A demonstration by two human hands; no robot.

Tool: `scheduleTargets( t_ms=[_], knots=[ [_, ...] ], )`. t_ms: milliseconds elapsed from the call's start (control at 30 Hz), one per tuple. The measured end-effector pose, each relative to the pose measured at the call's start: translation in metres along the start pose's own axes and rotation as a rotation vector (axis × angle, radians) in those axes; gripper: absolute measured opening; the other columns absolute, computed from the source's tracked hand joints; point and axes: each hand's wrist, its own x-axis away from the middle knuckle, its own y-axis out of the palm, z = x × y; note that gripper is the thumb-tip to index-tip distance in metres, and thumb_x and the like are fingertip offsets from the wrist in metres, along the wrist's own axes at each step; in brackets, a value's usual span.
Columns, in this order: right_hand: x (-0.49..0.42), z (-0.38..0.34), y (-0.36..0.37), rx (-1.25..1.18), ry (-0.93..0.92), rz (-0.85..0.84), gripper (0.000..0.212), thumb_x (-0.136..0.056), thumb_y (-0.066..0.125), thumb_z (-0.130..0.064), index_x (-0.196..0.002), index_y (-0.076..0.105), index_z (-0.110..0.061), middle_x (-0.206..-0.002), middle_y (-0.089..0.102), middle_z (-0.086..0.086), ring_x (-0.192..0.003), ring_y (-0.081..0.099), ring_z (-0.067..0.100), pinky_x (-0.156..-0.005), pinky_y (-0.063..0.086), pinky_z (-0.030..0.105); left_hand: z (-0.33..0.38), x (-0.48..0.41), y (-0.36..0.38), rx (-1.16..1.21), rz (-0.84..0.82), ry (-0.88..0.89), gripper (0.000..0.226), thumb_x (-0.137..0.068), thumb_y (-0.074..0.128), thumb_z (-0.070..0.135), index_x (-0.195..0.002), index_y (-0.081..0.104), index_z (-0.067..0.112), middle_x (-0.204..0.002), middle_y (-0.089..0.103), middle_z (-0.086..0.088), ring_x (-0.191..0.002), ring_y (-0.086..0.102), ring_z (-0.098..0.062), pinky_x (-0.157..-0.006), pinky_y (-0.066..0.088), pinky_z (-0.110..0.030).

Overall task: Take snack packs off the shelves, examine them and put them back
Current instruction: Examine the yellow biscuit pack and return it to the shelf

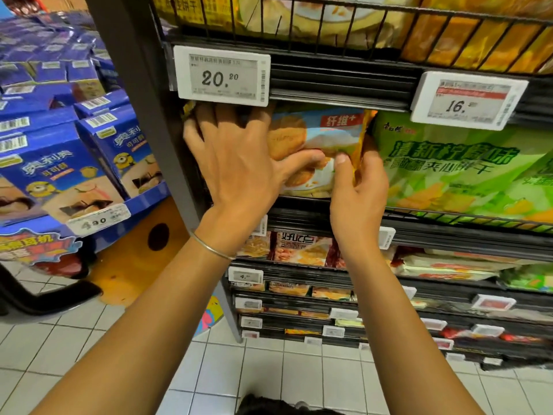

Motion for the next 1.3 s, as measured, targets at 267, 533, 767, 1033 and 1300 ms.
scheduleTargets(
  t_ms=[267, 533, 767, 1033, 1300],
  knots=[
    [0.006, -0.007, 0.024, 0.198, 0.027, -0.043, 0.011, -0.111, 0.038, -0.02, -0.106, 0.044, -0.012, -0.113, 0.051, 0.012, -0.106, 0.05, 0.032, -0.094, 0.042, 0.051, -0.003, -0.001, -0.006, 0.169, -0.06, 0.137, 0.067, -0.081, 0.067, 0.076, -0.097, 0.065, 0.011, -0.079, 0.067, -0.021, -0.082, 0.067, -0.047, -0.082, 0.047, -0.056],
    [0.019, -0.002, 0.01, 0.173, -0.009, 0.002, 0.037, -0.108, 0.05, -0.032, -0.135, 0.048, -0.007, -0.12, 0.062, 0.009, -0.107, 0.058, 0.027, -0.092, 0.048, 0.043, -0.001, -0.007, -0.008, 0.345, -0.098, 0.261, 0.055, -0.086, 0.07, 0.067, -0.093, 0.058, 0.013, -0.07, 0.051, 0.005, -0.065, 0.064, -0.03, -0.061, 0.03, -0.033],
    [0.023, 0.003, 0.012, 0.211, -0.083, 0.125, 0.037, -0.102, 0.066, -0.027, -0.13, 0.059, -0.002, -0.112, 0.067, 0.013, -0.098, 0.063, 0.029, -0.082, 0.05, 0.039, -0.008, -0.014, -0.004, 0.343, -0.091, 0.267, 0.061, -0.083, 0.07, 0.071, -0.096, 0.064, 0.012, -0.079, 0.071, -0.006, -0.072, 0.07, -0.032, -0.061, 0.036, -0.032],
    [0.012, 0.005, -0.008, 0.34, -0.045, -0.026, 0.03, -0.099, 0.068, -0.037, -0.115, 0.058, -0.014, -0.084, 0.059, -0.006, -0.076, 0.048, 0.013, -0.065, 0.033, 0.03, 0.007, -0.012, -0.004, 0.293, -0.188, 0.25, 0.059, -0.082, 0.075, 0.066, -0.107, 0.063, 0.013, -0.093, 0.07, -0.012, -0.087, 0.068, -0.038, -0.067, 0.037, -0.037],
    [0.008, 0.001, -0.008, 0.329, -0.033, -0.069, 0.023, -0.093, 0.075, -0.027, -0.106, 0.061, -0.013, -0.087, 0.07, 0.0, -0.08, 0.067, 0.026, -0.072, 0.057, 0.048, -0.003, -0.015, -0.001, 0.306, -0.202, 0.239, 0.06, -0.081, 0.072, 0.073, -0.097, 0.056, 0.017, -0.079, 0.057, -0.001, -0.078, 0.067, -0.034, -0.064, 0.037, -0.037]
  ],
)
